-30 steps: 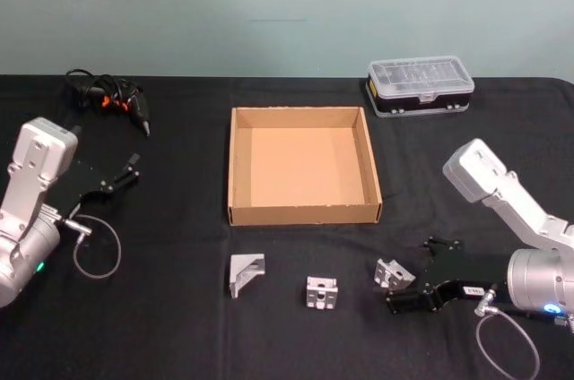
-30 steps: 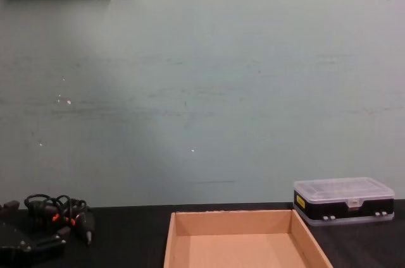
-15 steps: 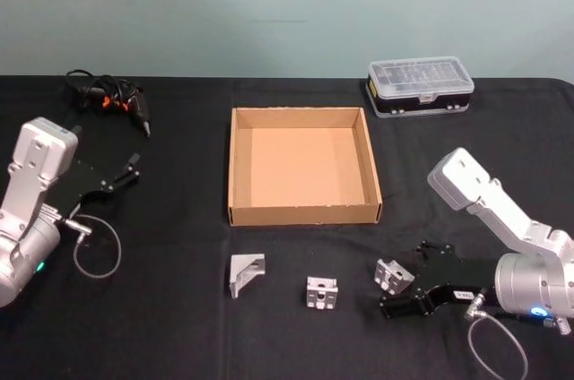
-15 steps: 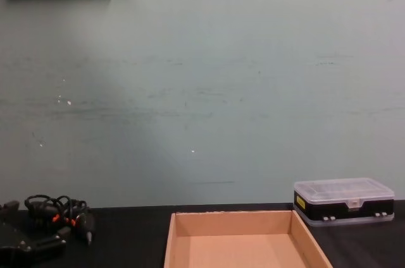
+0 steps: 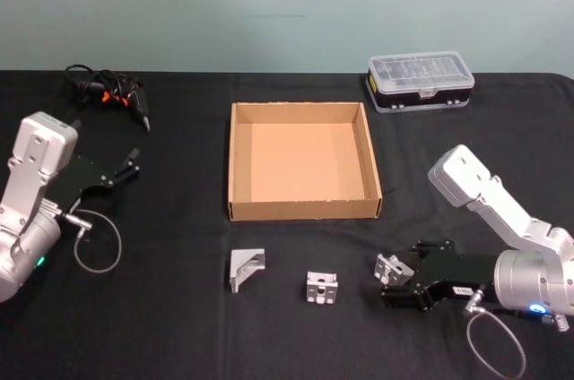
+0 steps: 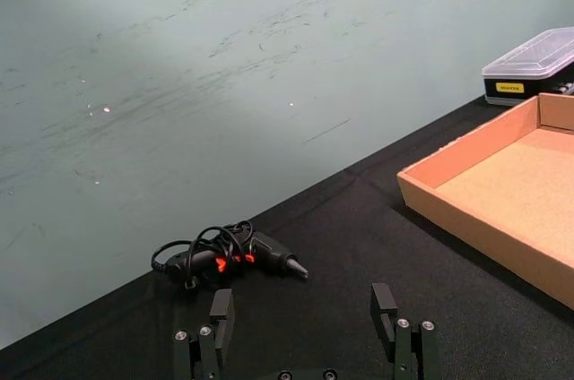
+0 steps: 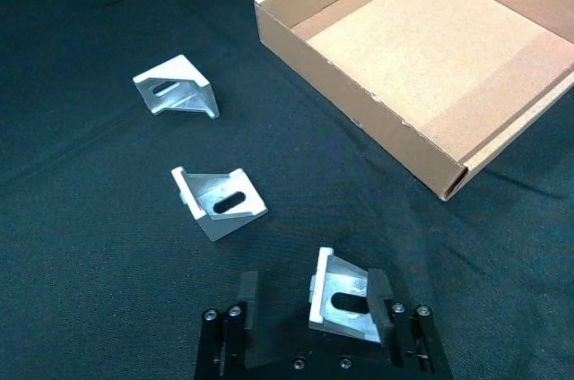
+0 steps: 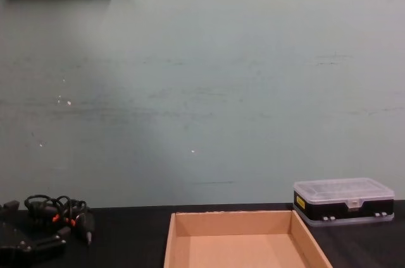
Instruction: Use one hand to pick up the angle iron from the table and place it into the box.
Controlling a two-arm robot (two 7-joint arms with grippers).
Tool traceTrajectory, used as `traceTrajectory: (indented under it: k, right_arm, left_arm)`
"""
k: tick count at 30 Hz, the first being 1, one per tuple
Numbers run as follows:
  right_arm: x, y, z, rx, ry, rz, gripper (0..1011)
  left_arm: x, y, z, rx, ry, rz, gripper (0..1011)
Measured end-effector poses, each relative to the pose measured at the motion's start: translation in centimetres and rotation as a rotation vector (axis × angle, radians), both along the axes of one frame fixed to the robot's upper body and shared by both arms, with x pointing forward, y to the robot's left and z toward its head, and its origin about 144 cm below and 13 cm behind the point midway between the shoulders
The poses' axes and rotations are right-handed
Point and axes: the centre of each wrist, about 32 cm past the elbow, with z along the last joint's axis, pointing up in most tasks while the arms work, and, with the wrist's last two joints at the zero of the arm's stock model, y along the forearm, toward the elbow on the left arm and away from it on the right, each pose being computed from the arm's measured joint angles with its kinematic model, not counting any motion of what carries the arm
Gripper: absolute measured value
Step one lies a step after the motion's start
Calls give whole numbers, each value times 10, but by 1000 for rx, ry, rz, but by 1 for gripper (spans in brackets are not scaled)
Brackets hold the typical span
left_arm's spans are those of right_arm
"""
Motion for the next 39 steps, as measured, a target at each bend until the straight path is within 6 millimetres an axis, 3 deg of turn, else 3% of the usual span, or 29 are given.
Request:
traceTrajectory:
  k: [13,18,24,39]
  right_arm:
    - [-2,-2,-3,0,-2,-12,390]
    - [-3,-3,-6,-3,-2,-15,190]
    - [-4,-3,-6,-6,-7,-14,130]
    - [-7,-8,3,-2,-44,-31,124]
  left_arm:
    - [0,0,0,0,0,0,1000]
    - [0,0,0,0,0,0,1000]
    - [0,0,0,0,0,0,1000]
    - [0,0,0,0,0,0,1000]
